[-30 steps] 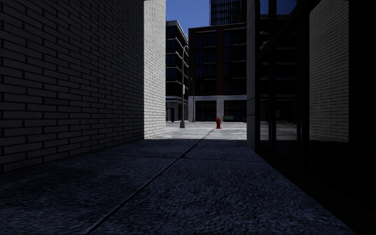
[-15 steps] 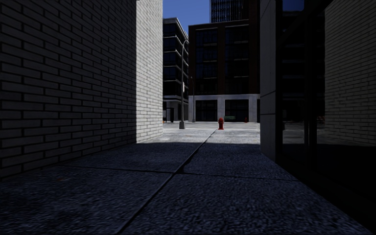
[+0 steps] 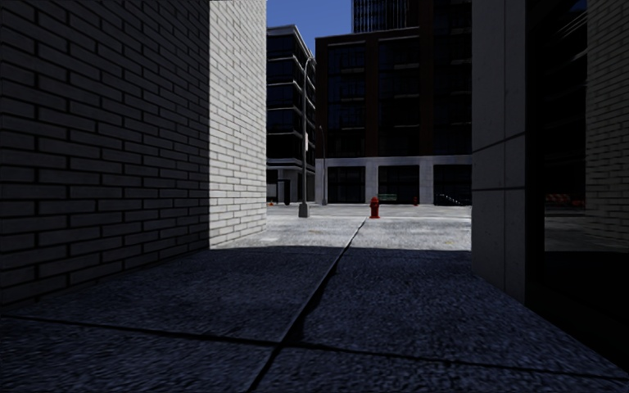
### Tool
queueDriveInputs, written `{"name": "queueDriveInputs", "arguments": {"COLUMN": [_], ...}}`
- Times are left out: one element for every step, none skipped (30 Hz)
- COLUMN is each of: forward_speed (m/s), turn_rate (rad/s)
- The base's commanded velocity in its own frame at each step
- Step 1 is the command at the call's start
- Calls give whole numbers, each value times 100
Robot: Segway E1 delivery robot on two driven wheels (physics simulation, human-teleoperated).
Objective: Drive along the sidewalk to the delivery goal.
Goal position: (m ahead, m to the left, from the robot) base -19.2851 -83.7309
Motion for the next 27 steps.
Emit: {"name": "queueDriveInputs", "arguments": {"forward_speed": [200,200,200,200,200,200,200,200,200,200,200,200,200,200,200,200,200,200,200,200,200,200,200,200,200,200,200], "turn_rate": [0,0,0,0,0,0,0,0,0,0,0,-9,-19,-23,-23,-24,-25,-25,-27,-27,-30,-33,-35,-35,-36,-37,-38]}}
